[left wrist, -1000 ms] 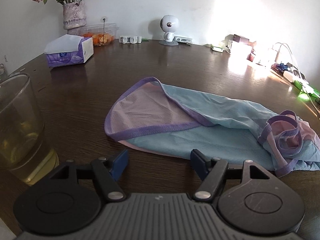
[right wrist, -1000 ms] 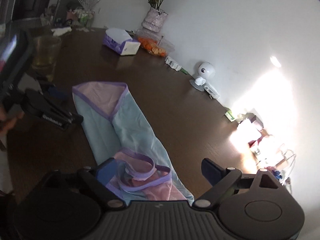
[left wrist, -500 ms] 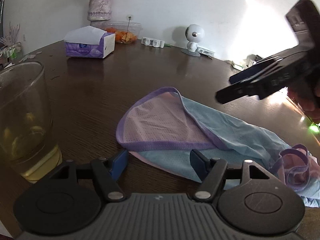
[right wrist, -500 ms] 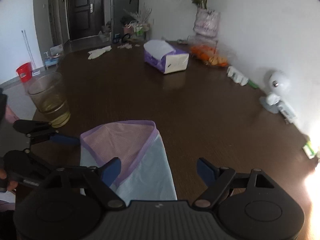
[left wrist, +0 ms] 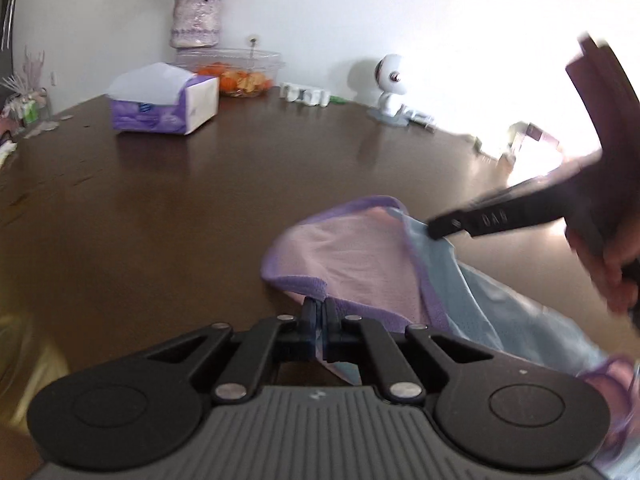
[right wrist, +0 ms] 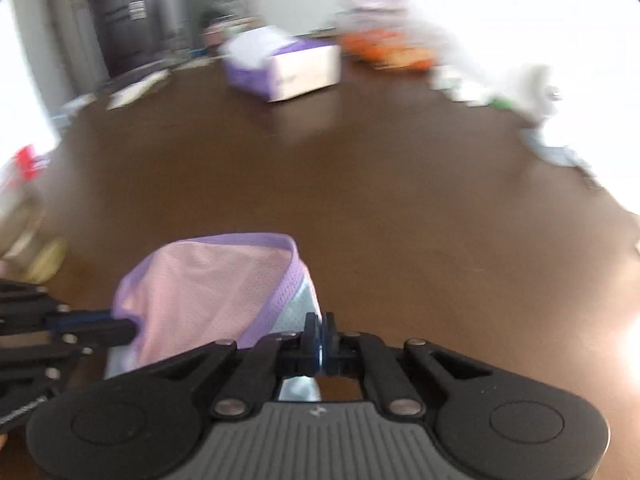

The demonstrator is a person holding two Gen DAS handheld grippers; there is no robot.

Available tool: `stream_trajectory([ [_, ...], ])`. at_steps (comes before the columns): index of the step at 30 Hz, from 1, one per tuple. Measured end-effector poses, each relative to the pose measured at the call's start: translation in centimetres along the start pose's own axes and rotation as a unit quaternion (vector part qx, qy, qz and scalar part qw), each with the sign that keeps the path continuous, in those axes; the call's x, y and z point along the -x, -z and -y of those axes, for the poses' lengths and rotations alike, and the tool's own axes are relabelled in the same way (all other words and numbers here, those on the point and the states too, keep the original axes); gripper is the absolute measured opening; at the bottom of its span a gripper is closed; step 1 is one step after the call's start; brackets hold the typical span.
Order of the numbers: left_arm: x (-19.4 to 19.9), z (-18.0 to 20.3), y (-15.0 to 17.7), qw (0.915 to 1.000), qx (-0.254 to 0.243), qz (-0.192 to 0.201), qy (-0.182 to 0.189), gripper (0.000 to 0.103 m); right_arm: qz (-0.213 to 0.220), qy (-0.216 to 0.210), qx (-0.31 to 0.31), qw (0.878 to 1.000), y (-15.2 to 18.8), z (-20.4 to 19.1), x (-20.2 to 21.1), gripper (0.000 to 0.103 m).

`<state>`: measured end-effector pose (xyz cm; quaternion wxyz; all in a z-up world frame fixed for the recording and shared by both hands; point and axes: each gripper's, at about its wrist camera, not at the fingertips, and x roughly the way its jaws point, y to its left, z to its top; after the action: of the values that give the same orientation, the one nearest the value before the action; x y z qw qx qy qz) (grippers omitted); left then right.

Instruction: Fold clothes

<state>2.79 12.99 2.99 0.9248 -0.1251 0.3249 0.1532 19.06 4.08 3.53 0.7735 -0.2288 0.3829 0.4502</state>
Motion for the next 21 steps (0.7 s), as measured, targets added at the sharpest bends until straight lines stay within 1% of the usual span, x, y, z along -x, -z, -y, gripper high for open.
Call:
stream_trajectory([
  [2,-1.5,1.2,-1.7,0.9999,-0.002,0.005,0.011,0.002,0.015,0.050,-0.043,0.998,0.2,2.3,0.7,0.000],
  [4,-3.3,2.7,-3.4,0.9996,-0.008,0.012,0.025,0.002,0.028,0.096,-0.087,0.991,0.7,4.8,1.7,0.000],
  [6,-6.4,4.9,-5.5,0.9991,-0.022,0.005,0.036,0.002,0.034,0.126,-0.123,0.984,1.5,7.2,2.8,0.000],
  [8,-9.1,7.2,-7.4,0.9976,-0.020,-0.008,0.065,0.002,0.035,0.167,-0.149,0.974,2.4,9.3,3.9,0.000],
  [10,-11.6,9.7,-9.1,0.9955,-0.023,-0.019,0.090,0.002,0.033,0.212,-0.181,0.960,3.6,11.5,4.8,0.000],
  [11,-12.7,11.1,-9.4,0.9946,-0.040,-0.026,0.092,0.002,0.029,0.242,-0.196,0.950,4.2,12.7,5.2,0.000],
  [12,-13.7,12.4,-9.7,0.9935,-0.056,-0.033,0.093,0.003,0.021,0.264,-0.207,0.942,5.0,13.9,5.4,0.000],
  [13,-13.9,13.2,-9.7,0.9928,-0.069,-0.038,0.091,0.006,0.013,0.284,-0.218,0.934,5.8,15.1,5.6,0.000],
  [14,-13.0,13.3,-9.5,0.9910,-0.079,-0.036,0.102,0.008,0.016,0.284,-0.237,0.929,6.7,16.1,6.4,0.000],
  [15,-12.1,13.3,-9.4,0.9891,-0.088,-0.034,0.113,0.014,0.031,0.275,-0.256,0.926,7.6,16.7,7.8,0.002],
  [16,-10.4,12.6,-9.1,0.9878,-0.079,-0.034,0.130,0.026,0.054,0.258,-0.263,0.928,8.3,16.9,9.6,0.007],
  [17,-8.7,11.9,-8.7,0.9862,-0.070,-0.033,0.146,0.035,0.085,0.228,-0.259,0.935,9.0,16.7,11.7,0.008],
  [18,-6.9,11.5,-7.9,0.9821,-0.073,-0.042,0.169,0.047,0.109,0.182,-0.245,0.946,9.5,16.1,13.3,0.017],
  [19,-5.1,11.1,-7.0,0.9774,-0.076,-0.051,0.191,0.047,0.109,0.130,-0.229,0.958,10.0,15.4,14.2,0.042],
  [20,-3.3,10.7,-6.2,0.9720,-0.079,-0.059,0.213,0.047,0.107,0.078,-0.212,0.968,10.4,14.7,14.9,0.053],
  [21,-2.0,10.6,-5.0,0.9684,-0.088,-0.069,0.223,0.048,0.103,0.040,-0.197,0.974,10.9,13.3,15.1,0.053],
])
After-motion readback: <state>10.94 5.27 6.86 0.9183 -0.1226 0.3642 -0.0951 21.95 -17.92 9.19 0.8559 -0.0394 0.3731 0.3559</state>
